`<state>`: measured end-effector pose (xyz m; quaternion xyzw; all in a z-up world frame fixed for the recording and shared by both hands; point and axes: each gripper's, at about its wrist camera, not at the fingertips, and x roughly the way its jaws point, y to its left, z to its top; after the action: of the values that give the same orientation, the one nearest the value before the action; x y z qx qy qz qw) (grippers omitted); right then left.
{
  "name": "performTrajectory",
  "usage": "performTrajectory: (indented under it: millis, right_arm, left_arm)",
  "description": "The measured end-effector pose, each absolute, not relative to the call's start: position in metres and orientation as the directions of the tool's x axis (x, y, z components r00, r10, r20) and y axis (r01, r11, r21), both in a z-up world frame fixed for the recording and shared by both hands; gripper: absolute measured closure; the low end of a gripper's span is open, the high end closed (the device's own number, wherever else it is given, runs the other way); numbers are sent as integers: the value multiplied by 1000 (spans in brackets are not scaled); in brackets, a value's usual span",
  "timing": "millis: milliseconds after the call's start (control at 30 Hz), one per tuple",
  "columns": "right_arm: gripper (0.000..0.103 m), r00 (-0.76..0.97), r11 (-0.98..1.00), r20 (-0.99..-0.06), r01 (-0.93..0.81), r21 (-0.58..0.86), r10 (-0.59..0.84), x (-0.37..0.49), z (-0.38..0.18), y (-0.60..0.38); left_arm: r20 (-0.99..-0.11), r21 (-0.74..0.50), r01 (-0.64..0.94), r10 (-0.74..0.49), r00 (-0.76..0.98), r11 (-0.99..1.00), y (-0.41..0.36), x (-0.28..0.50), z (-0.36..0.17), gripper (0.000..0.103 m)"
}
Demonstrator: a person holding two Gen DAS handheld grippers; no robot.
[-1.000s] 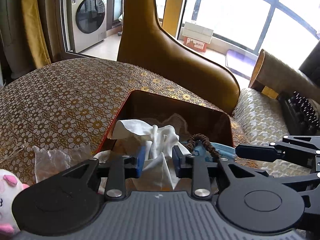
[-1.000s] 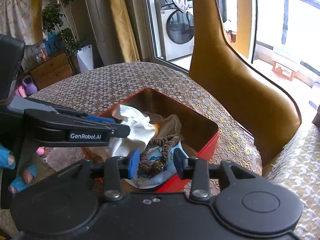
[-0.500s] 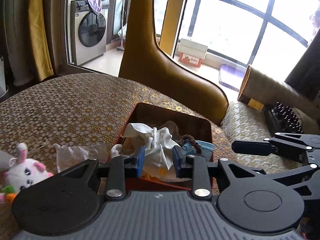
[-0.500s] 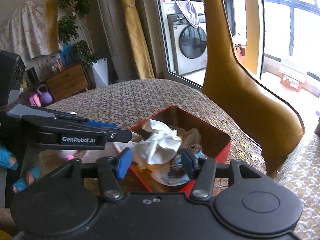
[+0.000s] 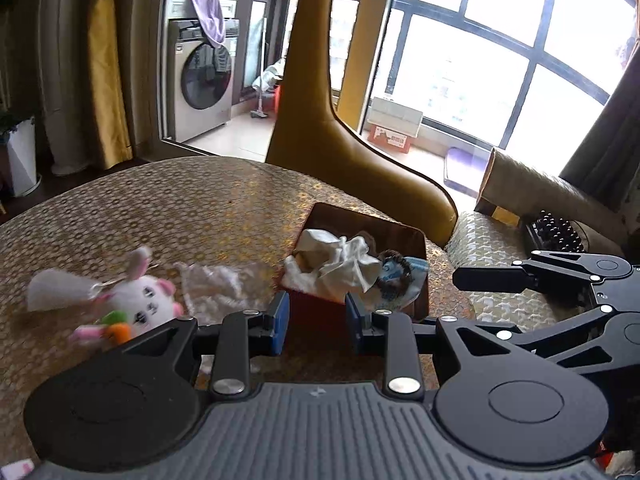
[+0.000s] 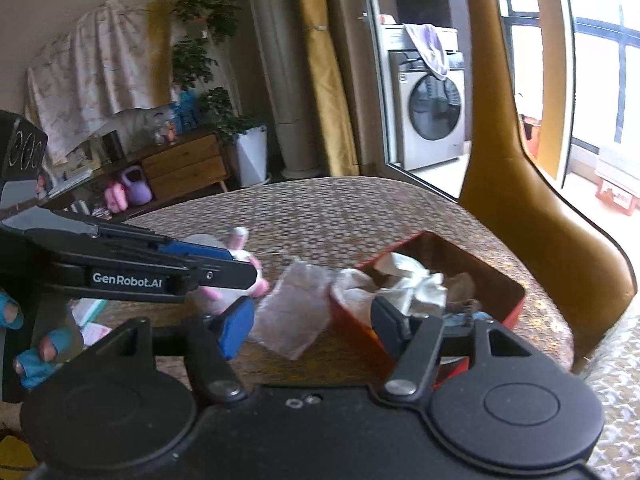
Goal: Organize soft objects
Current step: 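Move left tool toward cotton swab bag while right tool approaches crinkled foil sheet, then grasp cotton swab bag with left tool while right tool grasps crinkled foil sheet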
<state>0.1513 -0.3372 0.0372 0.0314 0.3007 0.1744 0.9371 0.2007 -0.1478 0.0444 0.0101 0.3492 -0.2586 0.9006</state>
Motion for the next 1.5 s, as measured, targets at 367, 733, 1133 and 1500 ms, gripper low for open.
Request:
performTrajectory:
  millis: [367,733,1133,1500]
  right_arm:
    - [29,725,904,-547,-393,168,417,136,42,-287]
    - [24,697,887,-564,-432,162,443,134,34,-252]
    - [12,675,897,-611,-416,148,414,155,8,-231]
    - [11,677,942,-663,-302,147,320,199,-28,-225]
  left_arm:
    - [-632,-184,401,-420,652,898,-68,164,39,41]
    - [-615,-158,294,-327,718,943,13,135,20,20]
    - [-642,-163,202,-259,721,966,103,121,-15,5]
    - [-701,-168,169,-238,672,971,161,121,-57,3]
